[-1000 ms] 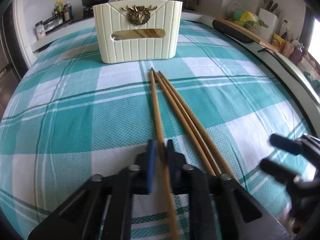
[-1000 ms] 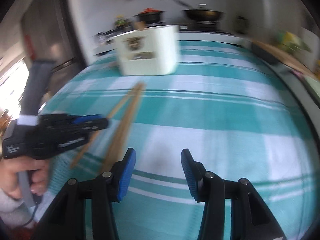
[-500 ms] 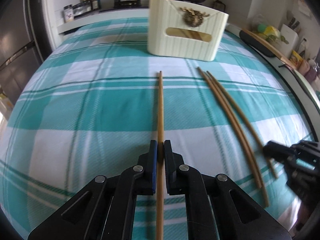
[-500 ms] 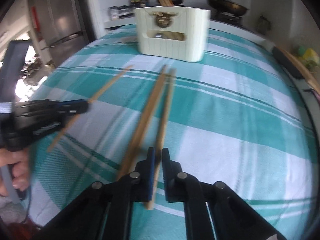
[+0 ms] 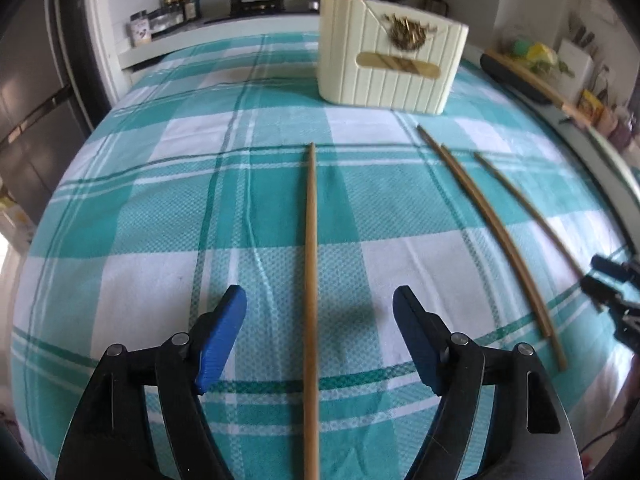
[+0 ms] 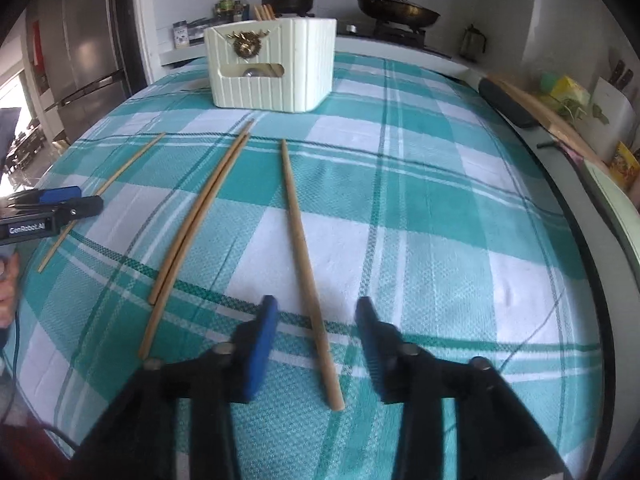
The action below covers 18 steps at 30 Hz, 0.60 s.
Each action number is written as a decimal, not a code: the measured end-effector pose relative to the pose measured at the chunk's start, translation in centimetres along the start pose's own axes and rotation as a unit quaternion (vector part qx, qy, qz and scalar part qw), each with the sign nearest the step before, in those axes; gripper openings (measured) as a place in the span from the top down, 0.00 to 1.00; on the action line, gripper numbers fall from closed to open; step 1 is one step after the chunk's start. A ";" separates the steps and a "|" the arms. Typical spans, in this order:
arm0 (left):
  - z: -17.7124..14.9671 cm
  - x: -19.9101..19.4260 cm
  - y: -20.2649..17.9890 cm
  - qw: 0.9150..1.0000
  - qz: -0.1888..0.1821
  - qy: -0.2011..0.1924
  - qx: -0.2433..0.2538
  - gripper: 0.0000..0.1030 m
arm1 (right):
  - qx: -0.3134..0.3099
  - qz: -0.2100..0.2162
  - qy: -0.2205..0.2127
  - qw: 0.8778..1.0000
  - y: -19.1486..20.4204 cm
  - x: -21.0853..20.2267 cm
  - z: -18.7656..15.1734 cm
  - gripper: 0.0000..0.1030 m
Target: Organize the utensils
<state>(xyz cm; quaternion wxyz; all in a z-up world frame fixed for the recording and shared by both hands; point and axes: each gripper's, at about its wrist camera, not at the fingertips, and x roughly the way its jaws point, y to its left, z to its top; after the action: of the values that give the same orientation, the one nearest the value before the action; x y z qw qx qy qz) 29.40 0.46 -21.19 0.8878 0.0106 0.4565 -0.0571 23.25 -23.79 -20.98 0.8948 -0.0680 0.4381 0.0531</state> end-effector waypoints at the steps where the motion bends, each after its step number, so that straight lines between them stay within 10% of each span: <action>1: 0.0 0.3 0.0 1.000 0.006 0.004 0.005 0.20 | -0.007 0.002 0.006 1.000 0.2 0.3 0.0 0.58; 7: 0.3 1.1 0.5 1.000 0.020 0.018 0.008 0.01 | 0.002 0.019 0.001 1.000 -0.4 1.2 0.1 0.52; 18: 0.5 1.4 1.0 0.999 -0.001 0.028 0.033 0.00 | -0.012 0.029 0.010 0.999 -0.6 1.6 0.7 0.50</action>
<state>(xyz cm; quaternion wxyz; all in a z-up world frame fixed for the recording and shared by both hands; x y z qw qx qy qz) 30.73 1.29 -22.11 0.8737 0.0408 0.4793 -0.0722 24.87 -24.22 -21.82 0.8877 -0.0660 0.4480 0.0837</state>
